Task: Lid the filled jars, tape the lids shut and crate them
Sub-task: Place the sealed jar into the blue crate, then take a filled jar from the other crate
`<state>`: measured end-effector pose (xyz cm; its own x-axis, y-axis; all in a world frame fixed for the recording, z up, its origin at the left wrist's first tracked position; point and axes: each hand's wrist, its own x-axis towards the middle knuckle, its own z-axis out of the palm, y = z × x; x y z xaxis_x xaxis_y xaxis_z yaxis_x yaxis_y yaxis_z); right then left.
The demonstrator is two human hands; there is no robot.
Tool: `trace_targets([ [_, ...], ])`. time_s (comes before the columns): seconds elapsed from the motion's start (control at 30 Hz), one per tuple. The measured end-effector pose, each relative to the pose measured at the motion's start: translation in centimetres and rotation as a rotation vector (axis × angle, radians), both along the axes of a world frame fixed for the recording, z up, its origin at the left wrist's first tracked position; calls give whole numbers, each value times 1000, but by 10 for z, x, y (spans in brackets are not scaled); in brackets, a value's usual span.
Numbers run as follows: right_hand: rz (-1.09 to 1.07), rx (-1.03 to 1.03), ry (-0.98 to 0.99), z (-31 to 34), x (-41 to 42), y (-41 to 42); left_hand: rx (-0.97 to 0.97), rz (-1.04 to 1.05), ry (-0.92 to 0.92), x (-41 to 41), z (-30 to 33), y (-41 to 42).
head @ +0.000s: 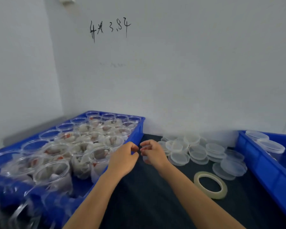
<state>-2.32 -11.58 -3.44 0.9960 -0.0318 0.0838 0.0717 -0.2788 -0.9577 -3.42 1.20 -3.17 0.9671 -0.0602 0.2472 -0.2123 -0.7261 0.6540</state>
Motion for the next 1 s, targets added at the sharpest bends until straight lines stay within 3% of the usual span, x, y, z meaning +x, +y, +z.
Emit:
trace_targets([
  [0.2,148,-137,-64,1,-3,41,277,165,-159,-17,-1,53],
  [0.4,294,-491,-189,1,0,77,687,202,88,-15,4,89],
  [0.53,206,-741,-192,-4,4,92,652,157,131,-8,-7,92],
  [0.7,102,-902,-180,-9,10,100,547,174,69,-3,-11,89],
  [0.8,47,-883,-310,-10,9,99,510,180,-25,-8,-6,87],
  [1.0,-10,-509,-586,21,-15,83,442,232,-386,-32,31,73],
])
